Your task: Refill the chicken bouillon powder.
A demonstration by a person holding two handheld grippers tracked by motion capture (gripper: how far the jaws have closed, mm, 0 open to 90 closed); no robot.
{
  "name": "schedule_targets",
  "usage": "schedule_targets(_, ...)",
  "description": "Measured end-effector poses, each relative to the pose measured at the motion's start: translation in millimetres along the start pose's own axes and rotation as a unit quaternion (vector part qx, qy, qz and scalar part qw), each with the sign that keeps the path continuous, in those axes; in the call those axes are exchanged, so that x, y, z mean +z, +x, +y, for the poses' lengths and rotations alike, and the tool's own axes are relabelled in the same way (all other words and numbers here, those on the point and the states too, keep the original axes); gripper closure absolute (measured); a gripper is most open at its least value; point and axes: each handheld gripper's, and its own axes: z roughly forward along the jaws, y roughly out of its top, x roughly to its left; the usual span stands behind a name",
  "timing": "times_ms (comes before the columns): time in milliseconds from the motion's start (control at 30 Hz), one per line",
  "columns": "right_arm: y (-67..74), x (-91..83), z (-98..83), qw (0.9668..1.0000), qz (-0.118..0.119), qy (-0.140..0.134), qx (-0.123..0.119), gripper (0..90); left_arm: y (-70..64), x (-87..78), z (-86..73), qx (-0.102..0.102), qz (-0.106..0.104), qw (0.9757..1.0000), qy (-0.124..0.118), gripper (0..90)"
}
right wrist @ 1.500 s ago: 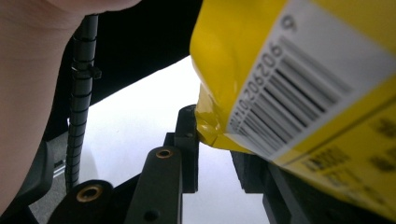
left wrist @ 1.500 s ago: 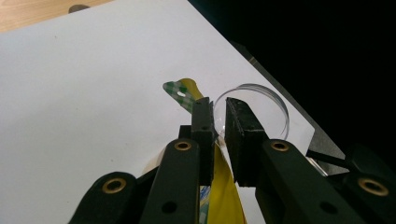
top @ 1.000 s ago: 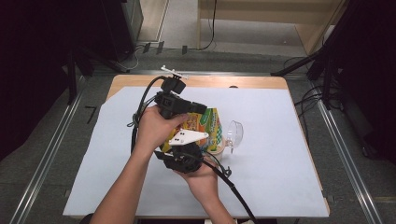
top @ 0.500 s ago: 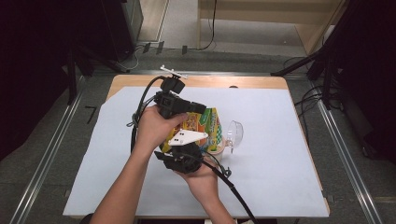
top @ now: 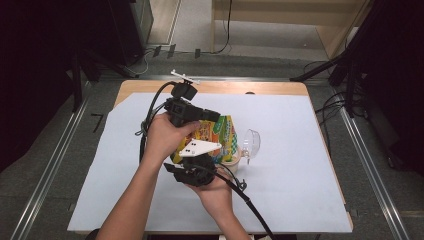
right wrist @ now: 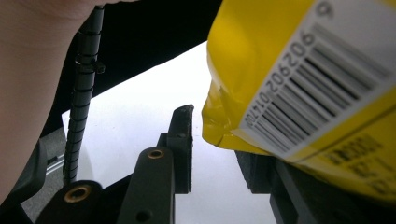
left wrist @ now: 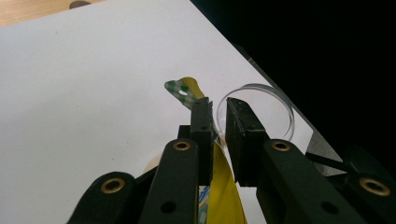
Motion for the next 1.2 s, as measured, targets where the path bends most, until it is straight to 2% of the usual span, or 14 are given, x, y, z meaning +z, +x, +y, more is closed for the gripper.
schedule_targets(267,0.0,1.5,-1.1,1.0,0.0,-0.002,-0.003,69.4,0.5,-1.5,-1.2,0.004,-0.003,1.0,0.003,81.9)
schedule_targets(333,0.1,2.6,-2.0,1.0,0.001,-0.004,-0.004,68.7,2.3,-2.8,-1.8,-0.001,-0.002,1.0,0.004,82.1)
schedule_targets(500,0.7,4.7,-3.3,1.0,-0.001,-0.006,-0.008,67.1,2.9,-3.4,-3.3,0.006,-0.003,1.0,0.006,82.5)
schedule_targets(767,-0.1,8.2,-7.2,0.9999,0.012,-0.01,0.0,64.6,4.4,-5.8,-7.6,0.002,-0.013,0.9999,0.009,83.2)
schedule_targets(900,0.5,10.3,-10.3,0.9998,0.016,-0.01,-0.002,62.5,4.7,-7.3,-10.3,0.001,-0.021,0.9997,0.015,83.2)
schedule_targets(1000,0.4,11.8,-15.2,0.9998,0.014,-0.008,-0.013,61.1,3.9,-8.0,-12.0,0.002,-0.019,0.9995,0.025,83.4)
schedule_targets(1033,-0.2,12.2,-16.6,0.9998,0.014,-0.007,-0.011,61.2,4.5,-7.9,-12.7,0.001,-0.027,0.9992,0.029,83.6)
schedule_targets(1133,-3.2,13.4,-20.7,0.9999,0.015,-0.002,-0.005,61.6,5.7,-7.7,-14.5,-0.006,-0.03,0.999,0.033,83.8)
schedule_targets(1200,-4.0,13.9,-22.0,0.9998,0.017,-0.001,-0.01,61.6,6.7,-8.0,-15.3,-0.008,-0.034,0.9988,0.034,83.8)
